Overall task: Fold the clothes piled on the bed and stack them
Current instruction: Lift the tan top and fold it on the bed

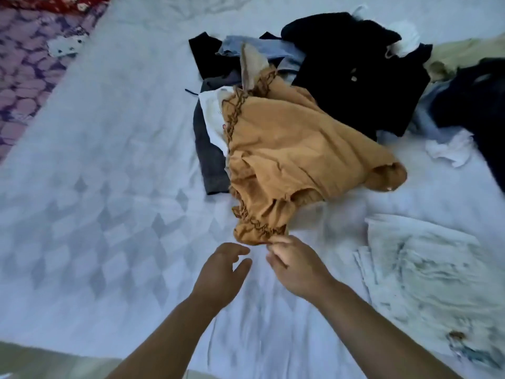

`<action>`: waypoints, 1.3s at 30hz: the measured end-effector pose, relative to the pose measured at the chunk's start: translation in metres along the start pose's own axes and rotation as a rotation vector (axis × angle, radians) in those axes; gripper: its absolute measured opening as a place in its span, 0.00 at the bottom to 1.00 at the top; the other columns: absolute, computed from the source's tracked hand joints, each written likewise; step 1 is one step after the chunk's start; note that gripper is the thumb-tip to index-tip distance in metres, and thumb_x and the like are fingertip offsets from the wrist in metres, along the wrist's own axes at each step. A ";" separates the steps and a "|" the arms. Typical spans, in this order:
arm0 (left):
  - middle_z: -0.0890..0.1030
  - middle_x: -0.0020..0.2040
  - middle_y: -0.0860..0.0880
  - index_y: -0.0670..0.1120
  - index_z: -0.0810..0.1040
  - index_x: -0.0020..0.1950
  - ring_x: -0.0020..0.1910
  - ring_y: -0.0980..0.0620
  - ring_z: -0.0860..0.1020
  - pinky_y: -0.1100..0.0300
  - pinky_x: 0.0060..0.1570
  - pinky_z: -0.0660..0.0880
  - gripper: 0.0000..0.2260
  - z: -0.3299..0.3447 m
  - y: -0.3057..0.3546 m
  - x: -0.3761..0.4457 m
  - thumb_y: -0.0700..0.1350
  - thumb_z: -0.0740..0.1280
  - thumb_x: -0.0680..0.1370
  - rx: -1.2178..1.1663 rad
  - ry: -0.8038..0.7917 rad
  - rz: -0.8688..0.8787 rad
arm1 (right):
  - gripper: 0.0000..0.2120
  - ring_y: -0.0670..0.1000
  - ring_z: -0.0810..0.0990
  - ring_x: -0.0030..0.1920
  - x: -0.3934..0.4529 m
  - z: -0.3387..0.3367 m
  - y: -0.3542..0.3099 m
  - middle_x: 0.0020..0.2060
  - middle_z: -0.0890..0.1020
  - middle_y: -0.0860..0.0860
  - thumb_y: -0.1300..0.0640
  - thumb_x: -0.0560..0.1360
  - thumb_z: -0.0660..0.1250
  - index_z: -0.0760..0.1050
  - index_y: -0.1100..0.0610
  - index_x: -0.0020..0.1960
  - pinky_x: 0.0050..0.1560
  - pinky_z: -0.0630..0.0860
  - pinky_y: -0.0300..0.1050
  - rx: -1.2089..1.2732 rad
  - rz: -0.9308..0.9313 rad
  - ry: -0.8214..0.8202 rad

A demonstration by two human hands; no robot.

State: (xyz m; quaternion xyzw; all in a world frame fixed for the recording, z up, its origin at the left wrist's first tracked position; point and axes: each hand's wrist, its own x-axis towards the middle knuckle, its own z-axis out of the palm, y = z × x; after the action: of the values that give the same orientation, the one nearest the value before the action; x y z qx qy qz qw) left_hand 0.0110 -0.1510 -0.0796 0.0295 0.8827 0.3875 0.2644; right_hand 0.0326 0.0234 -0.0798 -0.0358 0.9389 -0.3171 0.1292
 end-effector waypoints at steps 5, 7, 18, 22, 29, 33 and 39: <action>0.76 0.53 0.55 0.58 0.75 0.46 0.51 0.57 0.77 0.62 0.52 0.73 0.07 0.000 -0.018 -0.020 0.44 0.66 0.77 0.035 -0.078 -0.021 | 0.22 0.52 0.76 0.42 -0.062 0.060 -0.016 0.39 0.79 0.52 0.43 0.72 0.48 0.74 0.56 0.38 0.39 0.69 0.45 0.106 0.034 -0.218; 0.76 0.54 0.55 0.58 0.75 0.47 0.51 0.57 0.77 0.62 0.52 0.73 0.06 0.000 -0.023 -0.025 0.45 0.66 0.78 0.040 -0.083 -0.052 | 0.19 0.48 0.76 0.39 -0.072 0.067 -0.016 0.37 0.79 0.49 0.43 0.71 0.52 0.75 0.54 0.37 0.38 0.67 0.43 0.158 0.046 -0.214; 0.72 0.64 0.47 0.45 0.79 0.56 0.63 0.47 0.71 0.56 0.58 0.71 0.20 0.057 0.017 0.017 0.52 0.57 0.72 0.193 -0.066 0.199 | 0.11 0.54 0.78 0.54 -0.054 0.015 0.059 0.53 0.80 0.53 0.57 0.76 0.65 0.78 0.59 0.57 0.52 0.72 0.45 0.103 0.522 0.180; 0.55 0.77 0.43 0.49 0.66 0.72 0.75 0.40 0.52 0.44 0.74 0.49 0.24 0.104 0.044 0.043 0.50 0.60 0.75 0.522 -0.050 0.349 | 0.12 0.52 0.78 0.55 -0.061 0.015 0.074 0.56 0.79 0.52 0.56 0.77 0.65 0.77 0.58 0.59 0.55 0.71 0.43 0.067 0.574 0.134; 0.78 0.60 0.46 0.55 0.67 0.68 0.59 0.42 0.75 0.43 0.68 0.61 0.18 0.086 0.026 0.072 0.44 0.55 0.78 0.727 -0.178 0.101 | 0.14 0.48 0.77 0.48 -0.071 0.019 0.081 0.56 0.79 0.50 0.57 0.76 0.66 0.75 0.57 0.61 0.53 0.70 0.39 0.200 0.655 0.163; 0.81 0.54 0.55 0.53 0.79 0.59 0.55 0.53 0.77 0.68 0.55 0.70 0.12 0.046 0.022 0.052 0.43 0.60 0.80 0.164 -0.110 0.105 | 0.28 0.53 0.76 0.55 -0.059 0.014 0.078 0.62 0.74 0.53 0.59 0.74 0.69 0.65 0.57 0.71 0.55 0.72 0.45 0.474 0.780 0.288; 0.81 0.43 0.69 0.57 0.80 0.48 0.47 0.70 0.78 0.78 0.45 0.69 0.14 -0.025 0.011 -0.009 0.38 0.63 0.79 -0.226 -0.020 0.083 | 0.44 0.62 0.59 0.71 -0.041 0.014 0.063 0.73 0.58 0.62 0.60 0.69 0.72 0.51 0.57 0.77 0.69 0.60 0.55 0.168 0.719 0.474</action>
State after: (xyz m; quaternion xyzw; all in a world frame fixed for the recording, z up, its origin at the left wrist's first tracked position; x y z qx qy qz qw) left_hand 0.0044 -0.1625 -0.0538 0.0397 0.8288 0.4947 0.2586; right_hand 0.0768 0.0715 -0.1199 0.3778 0.8662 -0.3267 0.0148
